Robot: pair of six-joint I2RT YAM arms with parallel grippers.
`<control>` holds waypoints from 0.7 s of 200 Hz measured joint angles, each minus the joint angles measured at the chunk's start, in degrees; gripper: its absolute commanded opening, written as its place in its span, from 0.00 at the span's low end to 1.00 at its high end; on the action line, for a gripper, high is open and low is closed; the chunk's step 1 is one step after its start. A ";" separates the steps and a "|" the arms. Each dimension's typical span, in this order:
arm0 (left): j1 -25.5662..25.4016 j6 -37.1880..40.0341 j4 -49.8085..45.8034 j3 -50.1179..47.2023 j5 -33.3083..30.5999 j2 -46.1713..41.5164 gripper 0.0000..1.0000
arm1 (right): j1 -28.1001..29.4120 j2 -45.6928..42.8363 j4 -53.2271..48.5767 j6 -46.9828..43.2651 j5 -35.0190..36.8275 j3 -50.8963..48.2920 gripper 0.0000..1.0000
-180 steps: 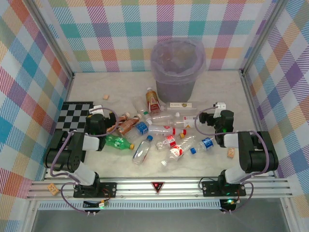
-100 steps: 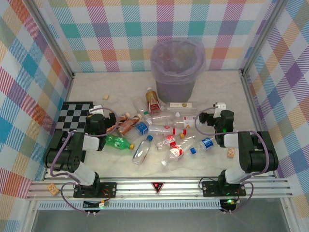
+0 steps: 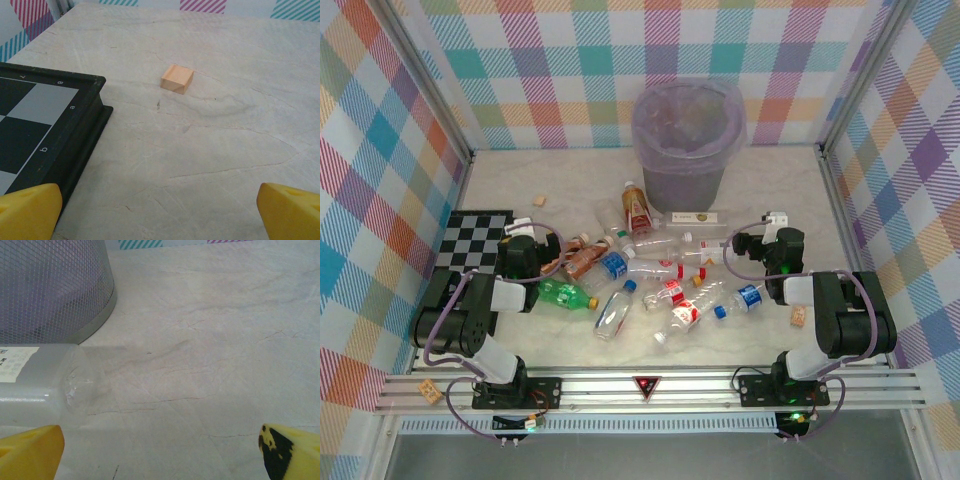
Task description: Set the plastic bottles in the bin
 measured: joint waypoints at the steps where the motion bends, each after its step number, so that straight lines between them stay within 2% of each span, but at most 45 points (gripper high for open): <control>1: 0.00 -0.02 0.00 0.00 0.00 0.00 1.00 | 0.00 0.00 0.00 0.00 0.00 0.00 1.00; 56: 0.00 0.00 -0.02 0.00 0.02 0.00 1.00 | -0.04 -0.11 -0.31 0.26 0.52 0.04 1.00; 68: 0.00 0.00 -2.69 0.90 0.15 -0.68 1.00 | -0.13 -1.60 -3.65 0.72 1.31 0.76 0.99; 110: -0.74 0.22 -20.79 9.18 0.55 -12.26 1.00 | -0.48 -15.39 -27.56 4.22 5.57 11.74 1.00; 140: -2.69 -1.27 -36.59 19.37 -1.01 -19.96 1.00 | -0.48 -21.90 -52.13 12.24 10.05 25.20 0.99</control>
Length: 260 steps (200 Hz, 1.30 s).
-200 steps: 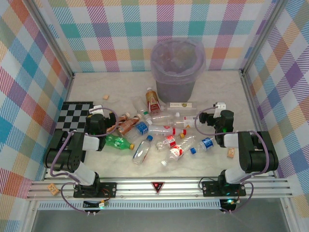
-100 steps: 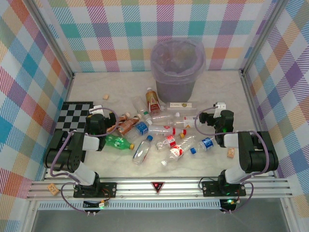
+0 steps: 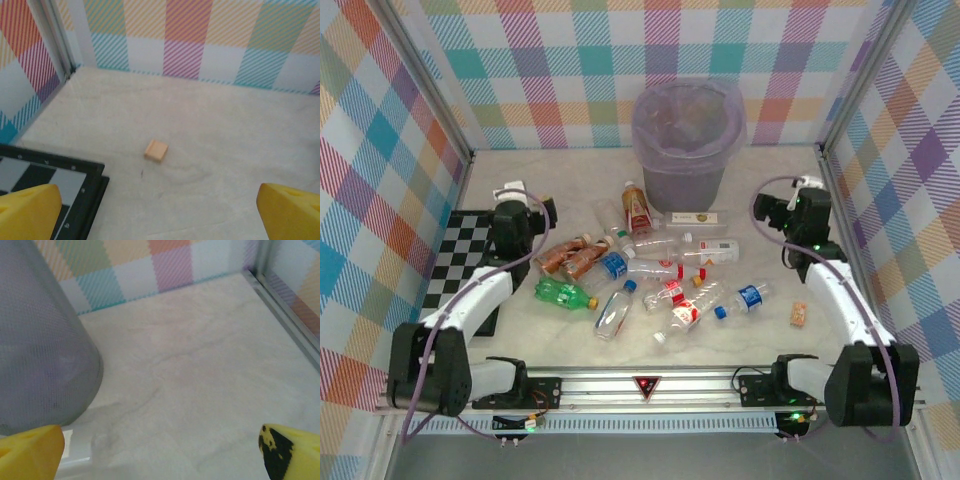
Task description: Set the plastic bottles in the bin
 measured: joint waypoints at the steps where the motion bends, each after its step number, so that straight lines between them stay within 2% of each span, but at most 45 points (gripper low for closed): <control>1: -0.04 -0.09 -0.35 0.22 -0.02 -0.11 1.00 | 0.00 -0.11 -1.25 0.37 0.13 0.59 0.99; 22: -0.46 -3.80 -11.13 6.08 0.31 -3.30 1.00 | 0.00 -1.57 -18.03 6.51 1.05 6.69 0.99; 47: -0.61 -10.36 -22.49 10.40 3.74 -5.55 1.00 | 0.00 -3.87 -33.73 13.46 -1.18 6.95 0.99; 89: -1.95 -20.37 -35.06 11.82 11.61 -6.49 1.00 | 0.11 -8.83 -45.18 23.06 -8.81 0.57 0.99; 147: -2.91 -27.43 -42.40 12.81 17.84 -5.68 1.00 | 1.36 -8.96 -42.12 32.28 -15.54 -10.32 1.00; 200: -3.41 -31.47 -42.34 13.27 20.41 -5.51 1.00 | 2.78 -0.28 -34.82 37.83 -18.69 -11.13 0.99; 245: -4.07 -33.40 -42.18 12.79 20.24 -7.06 1.00 | 2.82 0.55 -29.14 41.05 -19.12 -14.56 1.00; 260: -4.07 -33.77 -42.10 12.37 20.13 -7.87 1.00 | 2.82 1.81 -28.39 41.38 -19.08 -14.99 0.96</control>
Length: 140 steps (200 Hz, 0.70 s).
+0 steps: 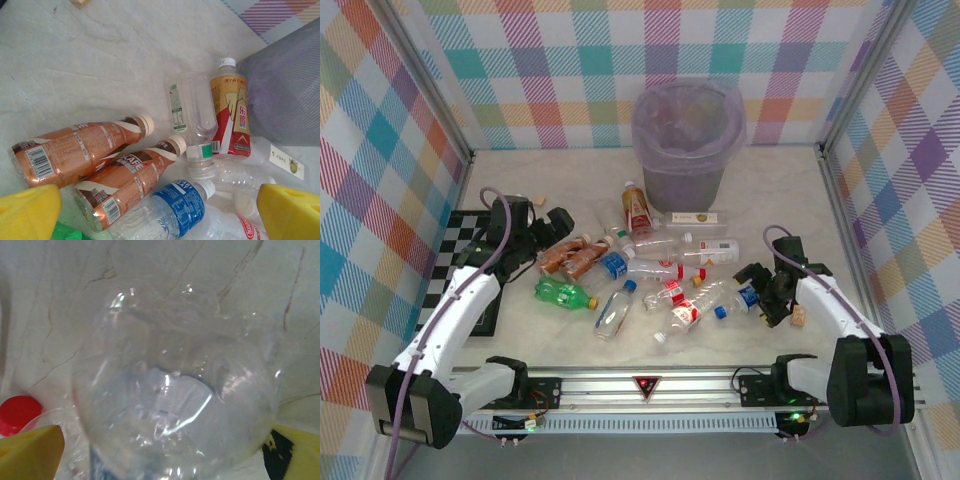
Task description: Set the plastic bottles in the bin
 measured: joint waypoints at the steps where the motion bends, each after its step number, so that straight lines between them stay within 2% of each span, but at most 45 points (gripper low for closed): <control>1: 0.00 -0.02 0.02 -0.02 0.00 -0.02 1.00 | 0.00 0.13 0.07 -0.02 0.00 0.00 0.96; 38: 0.00 -0.42 0.22 -0.02 0.04 0.55 1.00 | 0.02 1.01 0.15 0.22 0.96 -0.02 0.84; 51: 0.00 -0.61 0.26 -0.02 0.04 1.14 1.00 | 0.00 0.37 -0.28 0.04 1.84 -0.02 0.77; 67: 0.00 -0.87 0.46 -0.13 0.04 1.77 1.00 | 0.02 -1.27 -0.96 -0.63 2.99 -0.02 0.64; 78: 0.00 -1.05 0.66 -0.24 0.04 2.21 1.00 | 0.02 -2.27 -1.18 -0.46 3.61 0.00 0.61; 140: -0.74 -1.27 1.97 -0.24 0.20 5.49 1.00 | 0.02 -3.37 -4.26 -1.88 4.35 3.21 0.57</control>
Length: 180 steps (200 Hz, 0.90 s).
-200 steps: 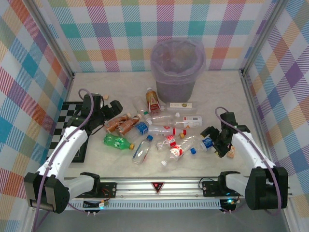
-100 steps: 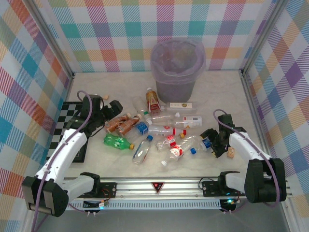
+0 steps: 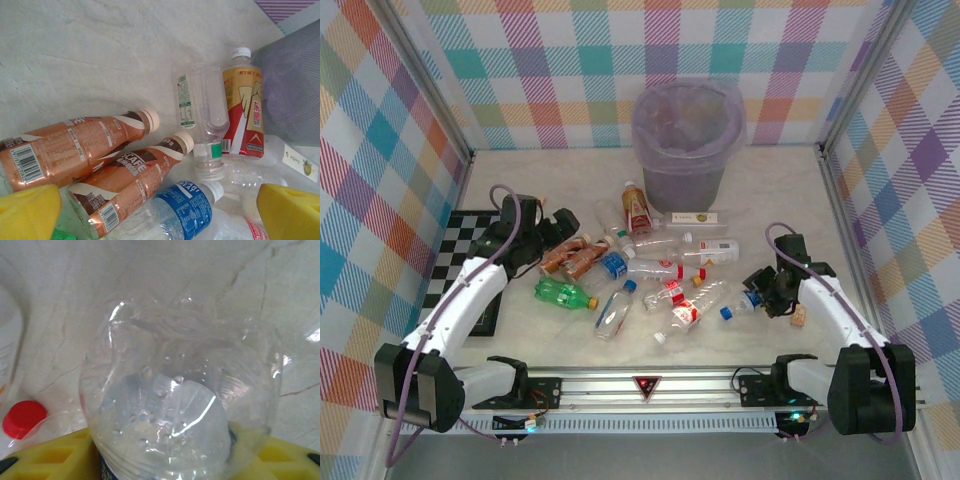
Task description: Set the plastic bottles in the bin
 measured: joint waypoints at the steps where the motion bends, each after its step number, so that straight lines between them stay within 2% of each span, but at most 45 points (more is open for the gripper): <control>1: 0.00 0.00 0.00 0.00 0.00 0.04 1.00 | 0.02 -0.04 -0.07 -0.09 0.00 0.11 0.57; 39: 0.00 0.00 1.07 0.00 0.11 2.12 1.00 | 0.04 -3.78 -4.09 -4.66 2.40 9.44 0.55; 85: -0.02 0.13 1.53 0.07 1.11 4.57 1.00 | 0.04 -2.82 -8.44 -13.51 6.05 30.01 0.51; 131: -0.33 2.58 -3.19 2.73 0.37 4.92 1.00 | 0.07 5.99 -8.96 -20.06 5.25 50.21 0.48; 180: -0.44 7.28 -12.57 5.29 -2.97 2.21 1.00 | 2.27 17.68 -7.28 -22.38 2.32 66.23 0.47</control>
